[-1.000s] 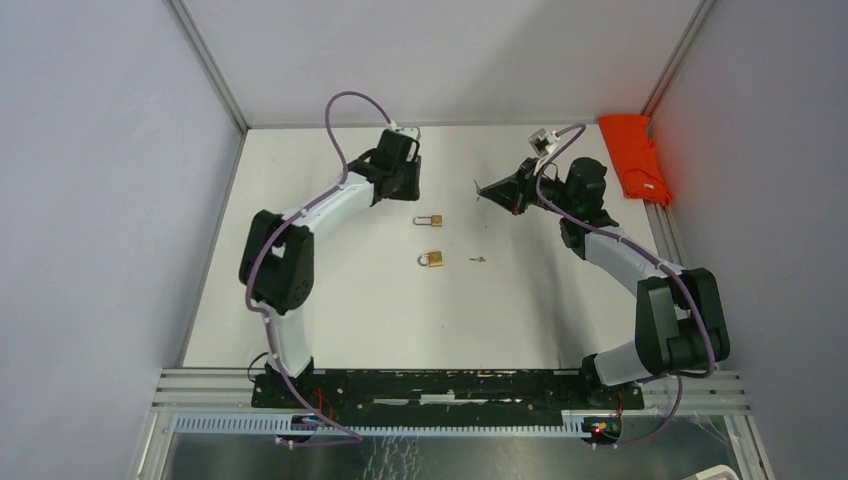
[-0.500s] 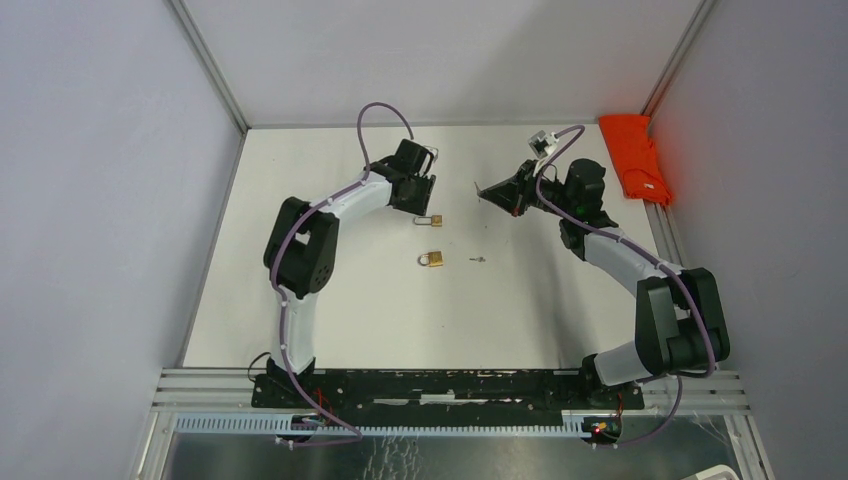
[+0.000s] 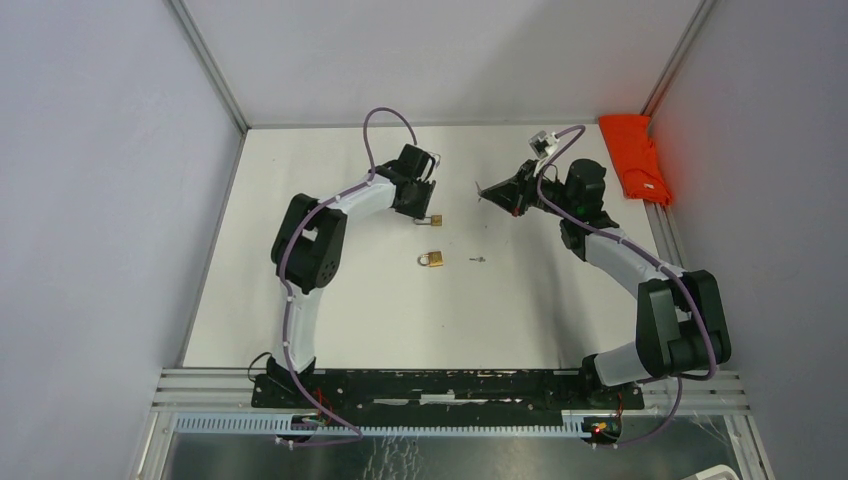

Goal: Unlock with the key

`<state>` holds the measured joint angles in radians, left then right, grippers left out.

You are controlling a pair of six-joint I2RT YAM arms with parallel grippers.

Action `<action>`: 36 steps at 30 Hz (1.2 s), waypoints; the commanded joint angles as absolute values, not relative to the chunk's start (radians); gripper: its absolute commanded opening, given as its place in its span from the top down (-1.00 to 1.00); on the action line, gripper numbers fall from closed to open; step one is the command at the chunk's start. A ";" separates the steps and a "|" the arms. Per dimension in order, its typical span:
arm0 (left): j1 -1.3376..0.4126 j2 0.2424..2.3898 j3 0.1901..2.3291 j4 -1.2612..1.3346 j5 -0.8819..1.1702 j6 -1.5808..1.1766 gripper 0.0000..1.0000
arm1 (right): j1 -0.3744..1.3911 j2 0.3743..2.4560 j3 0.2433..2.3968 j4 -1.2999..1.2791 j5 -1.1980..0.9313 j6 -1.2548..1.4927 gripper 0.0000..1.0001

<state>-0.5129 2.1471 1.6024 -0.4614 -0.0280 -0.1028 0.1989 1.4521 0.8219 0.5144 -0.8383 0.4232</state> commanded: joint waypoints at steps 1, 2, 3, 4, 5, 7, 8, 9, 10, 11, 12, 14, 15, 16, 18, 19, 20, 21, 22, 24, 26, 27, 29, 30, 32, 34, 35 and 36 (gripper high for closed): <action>-0.516 2.163 1.623 -0.412 -0.063 -0.057 0.25 | 0.201 1.417 0.813 0.550 -0.830 0.415 1.00; -0.517 2.167 1.628 -0.413 -0.066 -0.057 0.27 | 0.199 1.418 0.812 0.554 -0.830 0.416 1.00; -0.516 2.174 1.630 -0.414 -0.072 -0.058 0.29 | 0.200 1.418 0.811 0.554 -0.830 0.418 1.00; -0.516 2.179 1.632 -0.417 -0.076 -0.058 0.32 | 0.201 1.418 0.810 0.554 -0.830 0.419 1.00; -0.516 2.184 1.631 -0.420 -0.077 -0.057 0.36 | 0.200 1.418 0.810 0.555 -0.829 0.419 1.00; -0.516 2.187 1.622 -0.422 -0.086 -0.057 0.43 | 0.201 1.418 0.808 0.554 -0.827 0.419 1.00; -0.516 2.188 1.616 -0.422 -0.088 -0.058 0.46 | 0.201 1.417 0.808 0.554 -0.827 0.420 1.00; -0.517 2.191 1.609 -0.422 -0.092 -0.059 0.47 | 0.201 1.420 0.810 0.554 -0.829 0.421 1.00; -0.516 2.193 1.602 -0.421 -0.089 -0.061 0.49 | 0.201 1.422 0.809 0.554 -0.830 0.425 1.00; -0.517 2.194 1.593 -0.418 -0.083 -0.060 0.51 | 0.200 1.424 0.807 0.554 -0.831 0.424 1.00; -0.518 2.195 1.585 -0.413 -0.082 -0.061 0.53 | 0.201 1.425 0.806 0.555 -0.831 0.427 1.00; -0.517 2.195 1.565 -0.403 -0.081 -0.061 0.70 | 0.200 1.428 0.802 0.555 -0.829 0.430 1.00; -0.518 2.196 1.561 -0.401 -0.087 -0.063 0.76 | 0.201 1.429 0.802 0.556 -0.829 0.431 1.00; -0.518 2.197 1.558 -0.398 -0.093 -0.063 0.81 | 0.200 1.433 0.802 0.556 -0.828 0.433 1.00; -0.518 2.203 1.562 -0.397 -0.112 -0.064 0.86 | 0.200 1.439 0.801 0.558 -0.830 0.438 1.00; -0.517 2.207 1.570 -0.397 -0.124 -0.064 0.87 | 0.202 1.442 0.800 0.559 -0.830 0.441 1.00; -0.516 2.212 1.581 -0.401 -0.132 -0.062 0.88 | 0.201 1.445 0.797 0.562 -0.830 0.443 1.00; -0.516 2.217 1.590 -0.404 -0.139 -0.063 0.87 | 0.204 1.447 0.794 0.566 -0.830 0.446 1.00; -0.517 2.221 1.600 -0.408 -0.145 -0.063 0.87 | 0.204 1.449 0.790 0.566 -0.831 0.447 1.00; -0.516 2.222 1.609 -0.418 -0.147 -0.066 0.80 | 0.205 1.451 0.781 0.570 -0.830 0.448 1.00; -0.516 2.209 1.603 -0.415 -0.144 -0.071 0.66 | 0.209 1.451 0.771 0.578 -0.830 0.452 1.00; -0.515 2.199 1.597 -0.414 -0.141 -0.071 0.57 | 0.212 1.452 0.768 0.580 -0.830 0.452 1.00; -0.515 2.177 1.588 -0.415 -0.141 -0.072 0.39 | 0.217 1.455 0.766 0.584 -0.829 0.453 1.00; -0.517 2.160 1.583 -0.414 -0.138 -0.073 0.32 | 0.217 1.454 0.765 0.584 -0.828 0.453 1.00; -0.516 2.136 1.576 -0.412 -0.128 -0.079 0.24 | 0.217 1.454 0.769 0.586 -0.828 0.455 1.00; -0.516 2.113 1.571 -0.413 -0.114 -0.086 0.22 | 0.216 1.451 0.770 0.585 -0.825 0.454 1.00; -0.517 2.102 1.571 -0.414 -0.103 -0.091 0.21 | 0.217 1.447 0.769 0.580 -0.822 0.448 1.00; -0.518 2.090 1.567 -0.414 -0.091 -0.092 0.21 | 0.216 1.439 0.769 0.571 -0.816 0.442 1.00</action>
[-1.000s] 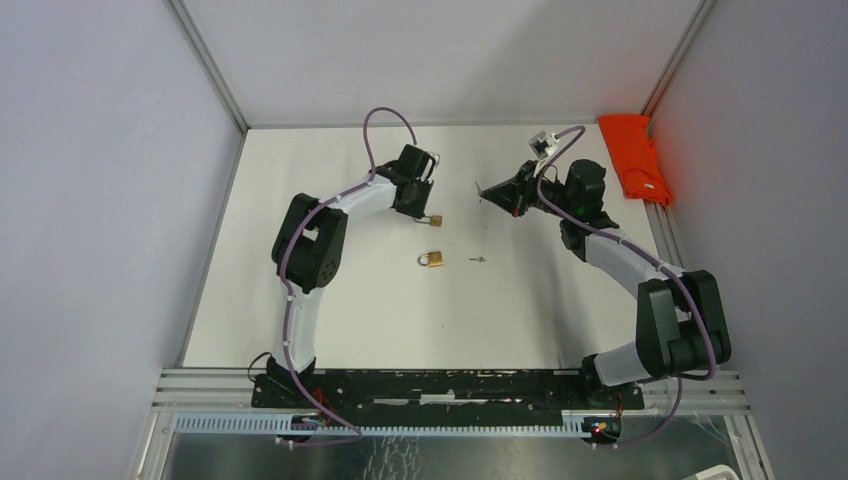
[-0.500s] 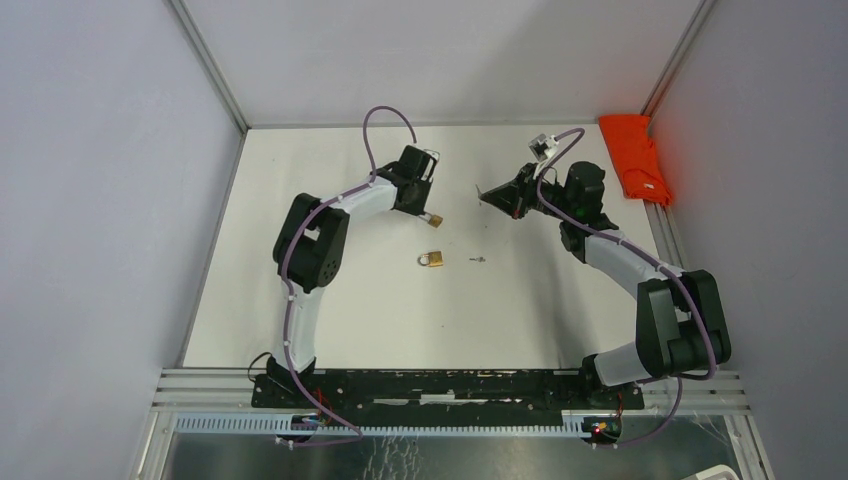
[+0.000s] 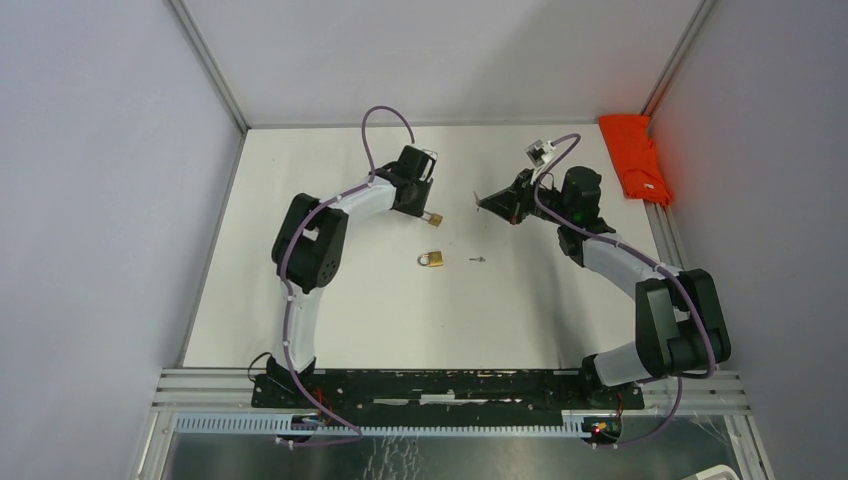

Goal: Unlock with the key

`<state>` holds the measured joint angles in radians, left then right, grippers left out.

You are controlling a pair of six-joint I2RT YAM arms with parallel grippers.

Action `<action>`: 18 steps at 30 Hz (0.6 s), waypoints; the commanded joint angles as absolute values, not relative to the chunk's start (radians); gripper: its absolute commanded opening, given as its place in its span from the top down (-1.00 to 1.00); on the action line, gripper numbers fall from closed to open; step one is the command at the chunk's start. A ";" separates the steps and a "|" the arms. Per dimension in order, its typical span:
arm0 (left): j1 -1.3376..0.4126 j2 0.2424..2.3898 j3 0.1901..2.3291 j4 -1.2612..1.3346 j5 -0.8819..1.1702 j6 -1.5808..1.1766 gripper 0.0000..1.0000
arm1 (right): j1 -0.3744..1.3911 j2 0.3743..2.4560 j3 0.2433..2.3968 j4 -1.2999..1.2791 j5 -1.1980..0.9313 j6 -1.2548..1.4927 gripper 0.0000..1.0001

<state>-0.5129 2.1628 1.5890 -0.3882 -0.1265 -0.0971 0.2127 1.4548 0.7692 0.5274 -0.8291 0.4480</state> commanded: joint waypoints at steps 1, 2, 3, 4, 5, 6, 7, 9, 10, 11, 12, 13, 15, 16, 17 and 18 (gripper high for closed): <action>-0.520 2.078 1.563 -0.414 -0.085 -0.094 0.21 | 0.217 1.433 0.768 0.554 -0.807 0.426 1.00; -0.519 2.068 1.560 -0.413 -0.082 -0.097 0.21 | 0.217 1.427 0.767 0.536 -0.799 0.413 1.00; -0.521 2.058 1.555 -0.414 -0.069 -0.096 0.22 | 0.217 1.421 0.766 0.525 -0.794 0.404 1.00; -0.522 2.048 1.552 -0.414 -0.060 -0.095 0.22 | 0.217 1.415 0.761 0.520 -0.790 0.400 1.00; -0.524 2.037 1.547 -0.410 -0.055 -0.100 0.22 | 0.217 1.411 0.755 0.520 -0.792 0.400 1.00; -0.525 2.027 1.540 -0.403 -0.051 -0.104 0.22 | 0.219 1.410 0.748 0.520 -0.793 0.399 1.00; -0.526 2.020 1.534 -0.398 -0.047 -0.103 0.22 | 0.218 1.412 0.742 0.520 -0.794 0.401 1.00; -0.528 2.019 1.532 -0.392 -0.050 -0.102 0.22 | 0.219 1.422 0.734 0.522 -0.792 0.406 1.00; -0.529 2.026 1.536 -0.396 -0.056 -0.100 0.23 | 0.218 1.430 0.732 0.520 -0.792 0.409 1.00; -0.527 2.036 1.540 -0.400 -0.070 -0.101 0.23 | 0.219 1.434 0.730 0.520 -0.794 0.411 1.00; -0.528 2.046 1.541 -0.403 -0.076 -0.102 0.24 | 0.220 1.438 0.728 0.523 -0.793 0.412 1.00; -0.528 2.057 1.540 -0.403 -0.081 -0.105 0.25 | 0.221 1.437 0.726 0.524 -0.792 0.412 1.00; -0.527 2.071 1.543 -0.409 -0.076 -0.113 0.25 | 0.221 1.442 0.728 0.522 -0.790 0.410 1.00; -0.528 2.075 1.544 -0.410 -0.065 -0.116 0.26 | 0.222 1.445 0.729 0.520 -0.789 0.409 1.00; -0.528 2.074 1.546 -0.409 -0.058 -0.123 0.26 | 0.222 1.446 0.730 0.519 -0.787 0.408 1.00; -0.530 2.067 1.547 -0.410 -0.047 -0.127 0.26 | 0.222 1.448 0.731 0.515 -0.786 0.405 1.00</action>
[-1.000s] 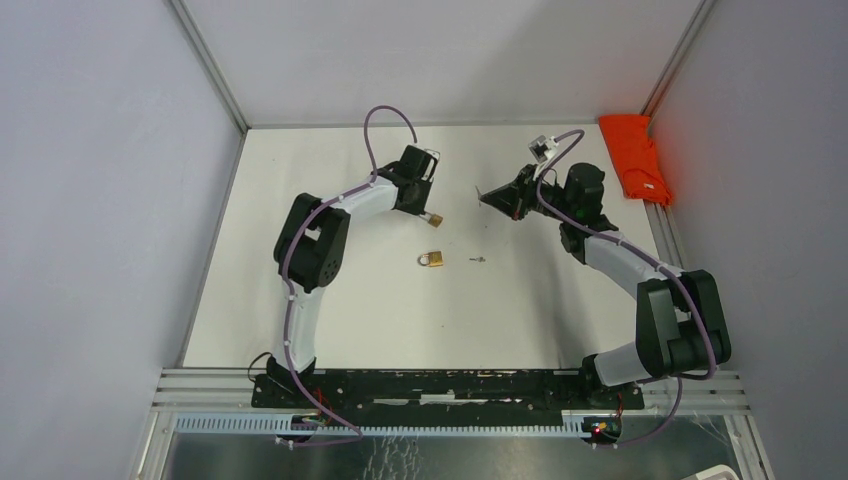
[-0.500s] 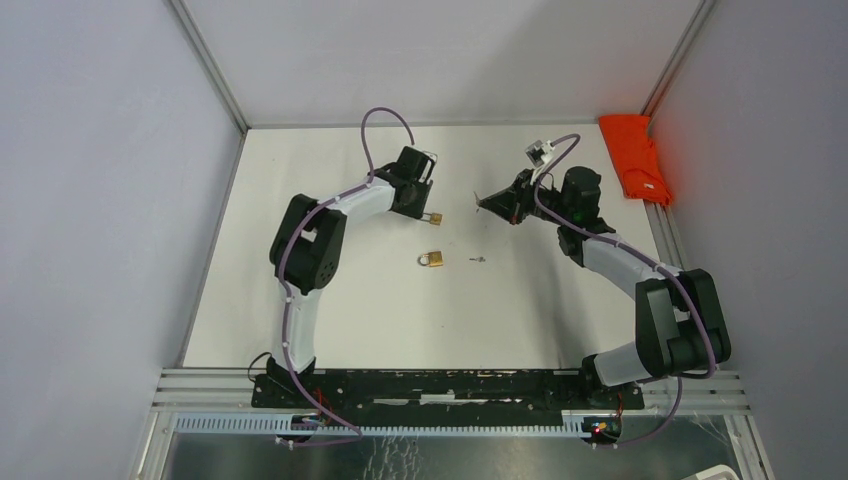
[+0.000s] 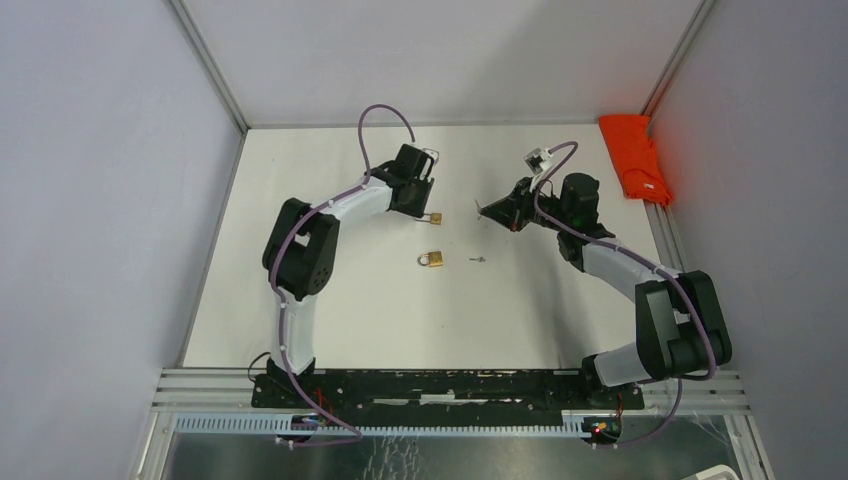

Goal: Unlock with the key

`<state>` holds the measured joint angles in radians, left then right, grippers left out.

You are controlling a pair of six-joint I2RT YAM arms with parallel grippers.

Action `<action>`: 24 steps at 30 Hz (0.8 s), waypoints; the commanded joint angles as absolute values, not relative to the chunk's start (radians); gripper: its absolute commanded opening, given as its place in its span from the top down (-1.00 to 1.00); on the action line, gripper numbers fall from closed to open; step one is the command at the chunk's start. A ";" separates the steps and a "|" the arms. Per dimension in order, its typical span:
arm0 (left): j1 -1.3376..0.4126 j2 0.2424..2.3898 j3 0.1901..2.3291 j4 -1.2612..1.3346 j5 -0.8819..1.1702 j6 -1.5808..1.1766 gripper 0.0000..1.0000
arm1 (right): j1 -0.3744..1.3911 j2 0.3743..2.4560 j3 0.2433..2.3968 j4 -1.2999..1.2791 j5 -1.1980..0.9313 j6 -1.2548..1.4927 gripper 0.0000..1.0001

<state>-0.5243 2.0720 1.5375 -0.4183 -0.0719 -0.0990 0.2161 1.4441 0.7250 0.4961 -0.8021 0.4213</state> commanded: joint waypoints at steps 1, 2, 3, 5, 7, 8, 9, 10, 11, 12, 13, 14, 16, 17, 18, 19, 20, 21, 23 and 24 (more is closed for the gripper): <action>-0.530 2.059 1.545 -0.407 -0.036 -0.131 0.26 | 0.222 1.450 0.732 0.513 -0.784 0.403 1.00; -0.530 2.051 1.542 -0.405 -0.026 -0.135 0.26 | 0.222 1.453 0.732 0.512 -0.785 0.404 1.00; -0.530 2.045 1.541 -0.405 -0.016 -0.139 0.26 | 0.224 1.455 0.732 0.513 -0.785 0.404 1.00; -0.532 2.036 1.537 -0.410 -0.005 -0.154 0.31 | 0.223 1.457 0.732 0.512 -0.785 0.404 1.00; -0.536 2.029 1.523 -0.413 0.026 -0.172 0.46 | 0.224 1.460 0.732 0.512 -0.783 0.402 1.00; -0.540 2.028 1.515 -0.411 0.030 -0.181 0.52 | 0.225 1.459 0.733 0.513 -0.782 0.402 1.00; -0.545 2.030 1.508 -0.410 0.027 -0.191 0.56 | 0.225 1.461 0.736 0.511 -0.782 0.401 1.00; -0.549 2.034 1.504 -0.414 0.020 -0.197 0.57 | 0.224 1.463 0.738 0.511 -0.782 0.401 1.00; -0.554 2.040 1.499 -0.414 0.012 -0.203 0.58 | 0.226 1.464 0.738 0.512 -0.782 0.402 1.00; -0.555 2.046 1.500 -0.417 0.005 -0.206 0.59 | 0.225 1.465 0.739 0.512 -0.784 0.402 1.00; -0.556 2.053 1.501 -0.419 0.003 -0.209 0.59 | 0.225 1.466 0.738 0.515 -0.785 0.405 1.00; -0.557 2.059 1.504 -0.419 0.003 -0.211 0.59 | 0.226 1.466 0.738 0.514 -0.784 0.404 1.00; -0.558 2.069 1.512 -0.418 -0.027 -0.212 0.57 | 0.226 1.464 0.737 0.514 -0.785 0.405 1.00; -0.557 2.075 1.515 -0.415 -0.035 -0.213 0.55 | 0.227 1.462 0.734 0.514 -0.784 0.405 1.00; -0.557 2.082 1.519 -0.413 -0.041 -0.211 0.53 | 0.226 1.459 0.733 0.514 -0.783 0.404 1.00; -0.557 2.089 1.527 -0.414 -0.049 -0.210 0.53 | 0.226 1.459 0.733 0.514 -0.782 0.404 1.00; -0.556 2.097 1.536 -0.417 -0.060 -0.210 0.52 | 0.227 1.459 0.733 0.514 -0.782 0.404 1.00; -0.556 2.106 1.547 -0.422 -0.063 -0.205 0.52 | 0.226 1.459 0.734 0.514 -0.782 0.405 1.00; -0.555 2.127 1.573 -0.432 -0.088 -0.197 0.52 | 0.227 1.461 0.735 0.514 -0.782 0.406 1.00; -0.556 2.138 1.586 -0.437 -0.101 -0.190 0.52 | 0.225 1.462 0.736 0.514 -0.782 0.406 1.00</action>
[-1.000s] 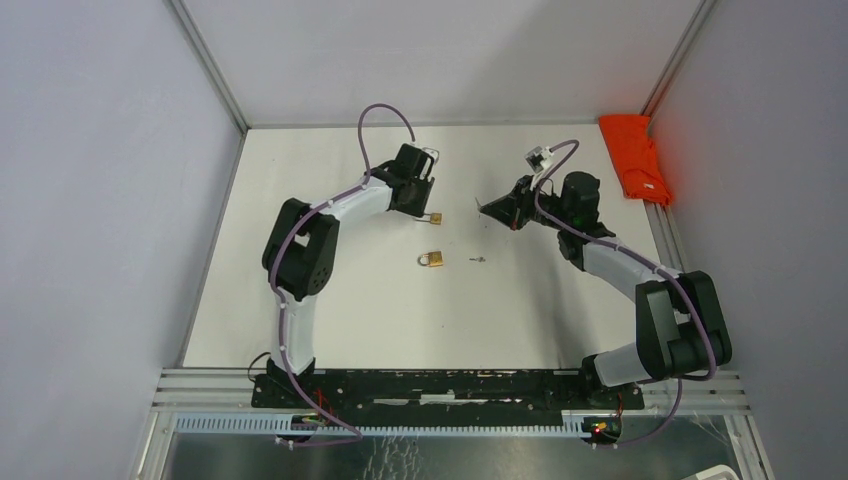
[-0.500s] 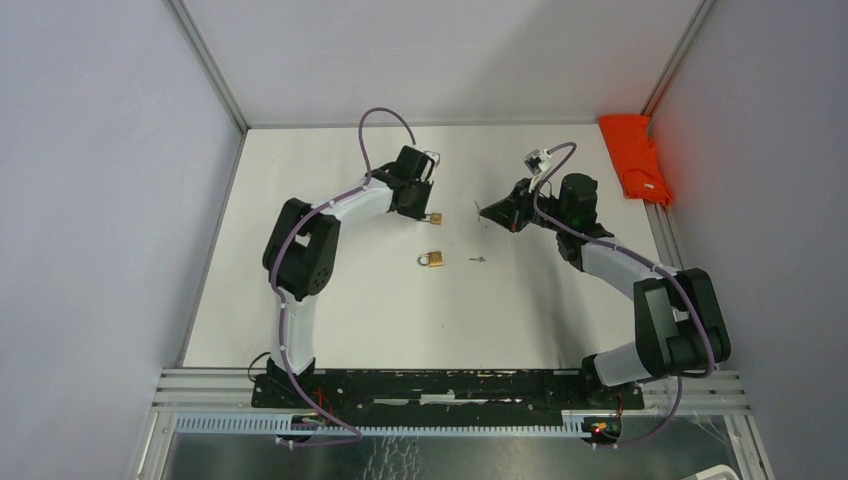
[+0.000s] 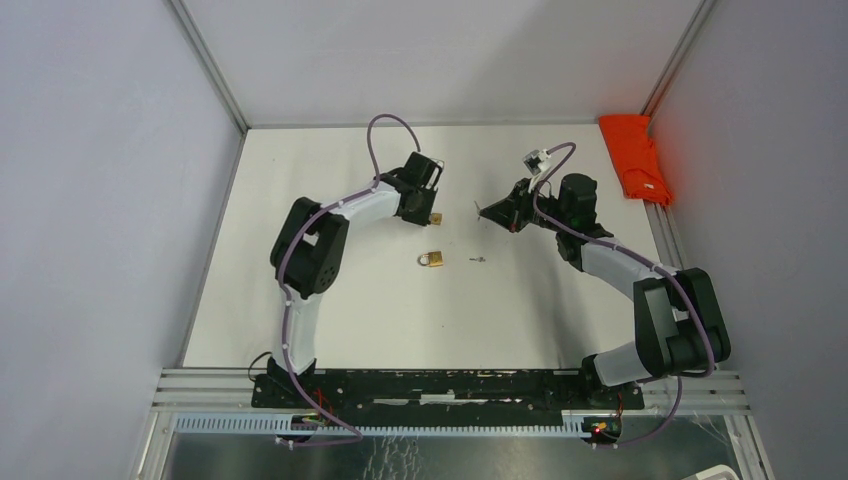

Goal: Unlock with the key

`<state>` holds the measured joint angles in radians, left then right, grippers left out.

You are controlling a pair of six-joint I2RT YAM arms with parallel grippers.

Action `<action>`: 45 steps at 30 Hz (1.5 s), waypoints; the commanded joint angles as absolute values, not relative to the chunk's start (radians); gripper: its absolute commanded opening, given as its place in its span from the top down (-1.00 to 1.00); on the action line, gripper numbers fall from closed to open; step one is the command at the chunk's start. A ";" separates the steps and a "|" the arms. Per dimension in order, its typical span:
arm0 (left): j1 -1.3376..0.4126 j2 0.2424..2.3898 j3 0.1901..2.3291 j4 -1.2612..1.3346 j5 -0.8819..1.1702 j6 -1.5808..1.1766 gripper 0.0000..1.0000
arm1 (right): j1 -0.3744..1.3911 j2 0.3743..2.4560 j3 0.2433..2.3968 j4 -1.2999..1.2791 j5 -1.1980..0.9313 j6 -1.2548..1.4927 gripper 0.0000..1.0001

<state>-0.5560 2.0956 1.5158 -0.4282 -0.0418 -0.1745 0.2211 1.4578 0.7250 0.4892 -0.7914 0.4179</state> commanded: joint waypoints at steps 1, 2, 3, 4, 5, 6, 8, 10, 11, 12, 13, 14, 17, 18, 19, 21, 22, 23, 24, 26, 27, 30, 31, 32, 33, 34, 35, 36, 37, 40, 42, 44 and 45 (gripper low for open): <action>-0.556 2.147 1.596 -0.442 -0.116 -0.186 0.52 | 0.226 1.463 0.736 0.514 -0.783 0.407 1.00; -0.554 2.157 1.603 -0.443 -0.124 -0.181 0.52 | 0.226 1.466 0.736 0.514 -0.786 0.407 1.00; -0.552 2.165 1.608 -0.443 -0.128 -0.179 0.52 | 0.227 1.470 0.736 0.514 -0.787 0.407 1.00; -0.551 2.172 1.612 -0.443 -0.135 -0.179 0.51 | 0.228 1.474 0.737 0.514 -0.787 0.409 1.00; -0.550 2.178 1.617 -0.442 -0.137 -0.179 0.51 | 0.229 1.483 0.739 0.514 -0.788 0.411 1.00; -0.548 2.183 1.622 -0.441 -0.141 -0.178 0.50 | 0.231 1.491 0.742 0.509 -0.788 0.413 1.00; -0.543 2.191 1.627 -0.440 -0.142 -0.178 0.49 | 0.230 1.510 0.751 0.498 -0.789 0.413 1.00; -0.542 2.191 1.632 -0.448 -0.134 -0.177 0.50 | 0.232 1.535 0.764 0.476 -0.790 0.408 1.00; -0.542 2.185 1.630 -0.451 -0.128 -0.178 0.50 | 0.234 1.546 0.772 0.462 -0.789 0.407 1.00; -0.542 2.176 1.626 -0.452 -0.124 -0.180 0.50 | 0.236 1.557 0.775 0.455 -0.791 0.408 1.00; -0.542 2.163 1.618 -0.451 -0.119 -0.185 0.50 | 0.241 1.568 0.778 0.450 -0.794 0.411 1.00; -0.542 2.150 1.612 -0.450 -0.115 -0.189 0.50 | 0.247 1.579 0.781 0.449 -0.796 0.415 1.00; -0.542 2.104 1.602 -0.451 -0.113 -0.199 0.50 | 0.277 1.602 0.781 0.448 -0.794 0.418 1.00; -0.542 2.089 1.604 -0.451 -0.107 -0.199 0.50 | 0.285 1.609 0.781 0.450 -0.790 0.419 1.00; -0.542 2.079 1.611 -0.454 -0.100 -0.196 0.50 | 0.288 1.620 0.783 0.450 -0.789 0.423 1.00; -0.542 2.067 1.634 -0.457 -0.072 -0.191 0.50 | 0.290 1.640 0.797 0.450 -0.793 0.432 1.00; -0.542 2.064 1.646 -0.457 -0.065 -0.190 0.50 | 0.289 1.649 0.804 0.450 -0.795 0.438 1.00; -0.542 2.064 1.660 -0.457 -0.060 -0.182 0.50 | 0.289 1.653 0.812 0.450 -0.795 0.438 1.00; -0.542 2.067 1.681 -0.463 -0.050 -0.166 0.50 | 0.289 1.656 0.818 0.447 -0.792 0.438 1.00; -0.542 2.090 1.729 -0.488 -0.037 -0.126 0.45 | 0.289 1.651 0.827 0.439 -0.788 0.433 1.00; -0.542 2.106 1.760 -0.513 -0.037 -0.110 0.39 | 0.289 1.647 0.827 0.436 -0.787 0.433 1.00; -0.543 2.146 1.828 -0.570 -0.041 -0.065 0.11 | 0.290 1.627 0.817 0.420 -0.778 0.422 1.00; -0.543 2.158 1.840 -0.577 -0.042 -0.051 0.07 | 0.290 1.617 0.812 0.410 -0.771 0.414 1.00; -0.542 2.171 1.851 -0.586 -0.048 -0.043 0.04 | 0.290 1.609 0.809 0.397 -0.764 0.403 1.00; -0.541 2.184 1.859 -0.592 -0.059 -0.039 0.01 | 0.288 1.600 0.807 0.381 -0.754 0.391 1.00; -0.540 2.198 1.866 -0.600 -0.061 -0.036 -0.01 | 0.287 1.588 0.805 0.366 -0.749 0.383 1.00; -0.539 2.211 1.873 -0.609 -0.062 -0.037 -0.01 | 0.285 1.575 0.801 0.360 -0.749 0.383 1.00; -0.539 2.224 1.877 -0.615 -0.057 -0.040 -0.01 | 0.283 1.562 0.796 0.360 -0.751 0.387 1.00; -0.538 2.233 1.879 -0.619 -0.050 -0.046 -0.02 | 0.282 1.545 0.792 0.357 -0.752 0.388 1.00; -0.539 2.249 1.874 -0.621 -0.049 -0.062 -0.02 | 0.278 1.487 0.785 0.295 -0.715 0.348 1.00; -0.539 2.255 1.867 -0.620 -0.052 -0.064 -0.02 | 0.273 1.435 0.772 0.245 -0.690 0.307 1.00; -0.539 2.272 1.868 -0.618 -0.055 -0.063 -0.02 | 0.267 1.392 0.753 0.224 -0.682 0.290 1.00; -0.539 2.280 1.870 -0.617 -0.057 -0.065 -0.02 | 0.266 1.376 0.746 0.217 -0.681 0.285 1.00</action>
<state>-0.5446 2.2704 1.8576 -0.6102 -0.0509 -0.0898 0.2768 1.4654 0.7757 0.2687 -0.7185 0.3511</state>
